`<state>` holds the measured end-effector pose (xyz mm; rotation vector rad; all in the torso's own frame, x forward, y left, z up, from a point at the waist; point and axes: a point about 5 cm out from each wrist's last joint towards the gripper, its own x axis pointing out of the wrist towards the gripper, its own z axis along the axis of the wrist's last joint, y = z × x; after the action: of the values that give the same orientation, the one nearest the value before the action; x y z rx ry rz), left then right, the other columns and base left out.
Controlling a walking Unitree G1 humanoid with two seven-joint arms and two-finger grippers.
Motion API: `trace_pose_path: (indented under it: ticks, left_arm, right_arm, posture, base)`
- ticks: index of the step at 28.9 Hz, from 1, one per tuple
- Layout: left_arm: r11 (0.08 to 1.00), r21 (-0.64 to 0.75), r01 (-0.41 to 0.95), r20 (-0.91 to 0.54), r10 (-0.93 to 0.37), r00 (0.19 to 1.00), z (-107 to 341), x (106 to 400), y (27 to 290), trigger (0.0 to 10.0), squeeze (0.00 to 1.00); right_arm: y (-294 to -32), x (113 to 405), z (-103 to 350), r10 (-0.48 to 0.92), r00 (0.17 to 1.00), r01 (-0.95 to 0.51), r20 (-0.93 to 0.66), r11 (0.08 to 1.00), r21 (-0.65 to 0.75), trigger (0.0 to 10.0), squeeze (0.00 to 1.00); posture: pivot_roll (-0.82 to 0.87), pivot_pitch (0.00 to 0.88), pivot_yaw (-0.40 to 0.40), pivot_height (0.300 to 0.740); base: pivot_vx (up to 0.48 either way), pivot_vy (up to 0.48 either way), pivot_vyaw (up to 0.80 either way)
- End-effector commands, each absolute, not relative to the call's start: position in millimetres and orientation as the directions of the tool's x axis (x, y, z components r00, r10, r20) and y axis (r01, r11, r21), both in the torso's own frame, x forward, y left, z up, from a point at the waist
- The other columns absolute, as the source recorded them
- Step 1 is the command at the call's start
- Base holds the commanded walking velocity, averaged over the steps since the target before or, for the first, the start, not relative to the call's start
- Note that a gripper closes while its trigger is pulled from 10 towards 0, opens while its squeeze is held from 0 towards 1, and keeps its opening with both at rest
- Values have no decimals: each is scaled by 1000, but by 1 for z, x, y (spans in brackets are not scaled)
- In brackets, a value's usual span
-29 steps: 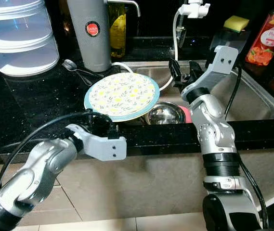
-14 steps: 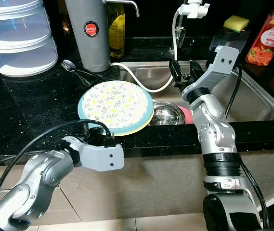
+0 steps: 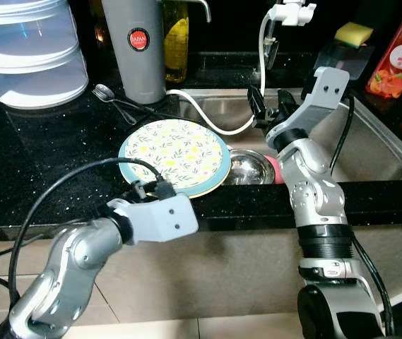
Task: Kitchen organization
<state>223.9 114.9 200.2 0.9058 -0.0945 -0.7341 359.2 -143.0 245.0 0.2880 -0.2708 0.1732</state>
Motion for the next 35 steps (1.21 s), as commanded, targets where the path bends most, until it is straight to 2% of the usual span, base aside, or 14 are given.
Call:
trace_pose_path:
  ticks: [1, 4, 5, 6, 8, 11, 15, 16, 18, 22, 25, 27, 30, 35]
  left_arm:
    - [414, 727, 548, -180, -654, 734, 209, 220, 110, 10000, 0]
    - [484, 617, 620, -90, -740, 667, 226, 210, 101, 10000, 0]
    - [484, 617, 620, -90, -740, 667, 226, 210, 101, 10000, 0]
    - [546, 550, 632, -29, -744, 668, 234, 213, 100, 10000, 0]
    - [565, 531, 632, -12, -740, 672, 237, 215, 101, 10000, 0]
    - [661, 438, 610, 67, -700, 711, 245, 224, 104, 10000, 0]
    - [895, 264, 360, 79, -392, 917, 245, 267, 135, 10000, 0]
    - [895, 264, 360, 79, -392, 917, 245, 267, 135, 10000, 0]
    - [979, 21, 204, 94, -206, 974, 252, 288, 155, 10000, 0]
    - [944, -289, 161, 94, -139, 986, 263, 301, 156, 10000, 0]
    - [903, -412, 121, 72, -101, 992, 273, 307, 153, 10000, 0]
    - [894, -435, 111, 61, -94, 994, 276, 309, 152, 10000, 0]
    - [861, -508, 17, -20, -31, 999, 277, 313, 160, 10000, 0]
    - [847, -530, -29, -60, -4, 998, 274, 315, 165, 10000, 0]
  right_arm:
    - [-143, 360, 243, 130, 951, -203, 280, 946, 251, 10000, 0]
    - [-143, 360, 243, 130, 951, -203, 281, 946, 251, 10000, 0]
    - [-143, 360, 243, 130, 951, -203, 281, 946, 251, 10000, 0]
    - [-143, 361, 243, 131, 951, -204, 281, 946, 250, 10000, 0]
    - [-143, 361, 244, 131, 951, -204, 281, 946, 250, 10000, 0]
    - [-143, 362, 244, 132, 950, -206, 283, 946, 250, 10000, 0]
    - [-142, 363, 246, 134, 948, -208, 288, 947, 245, 10000, 0]
    - [-142, 363, 246, 134, 948, -208, 288, 947, 245, 10000, 0]
    - [-141, 362, 249, 153, 941, -216, 301, 958, 190, 10000, 0]
    - [-136, 363, 250, 246, 931, -240, 268, 969, -55, 10000, 0]
    - [-136, 364, 239, 339, 930, -313, 143, 933, -179, 10000, 0]
    - [-136, 364, 235, 363, 926, -340, 104, 922, -188, 10000, 0]
    - [-142, 362, 222, 404, 915, -403, 7, 912, -76, 10000, 0]
    - [-144, 361, 219, 416, 909, -416, -11, 908, -40, 10000, 0]
  posture:
    - [231, 23, -41, 740]
    - [230, 22, -43, 740]
    - [230, 22, -43, 740]
    - [230, 19, -45, 740]
    - [230, 19, -45, 740]
    - [229, 16, -47, 740]
    - [227, 11, -50, 740]
    - [227, 11, -50, 740]
    - [224, 9, -50, 740]
    - [219, 8, -41, 740]
    - [217, 7, -37, 740]
    - [217, 7, -37, 740]
    - [219, 0, -35, 740]
    - [219, 0, -35, 740]
  base:
    - [0, 0, 0]
    - [0, 0, 0]
    - [0, 0, 0]
    - [0, 0, 0]
    - [0, 0, 0]
    - [0, 0, 0]
    - [0, 0, 0]
    - [0, 0, 0]
    - [0, 0, 0]
    - [0, 0, 0]
    - [0, 0, 0]
    - [0, 0, 0]
    - [0, 0, 0]
    - [0, 0, 0]
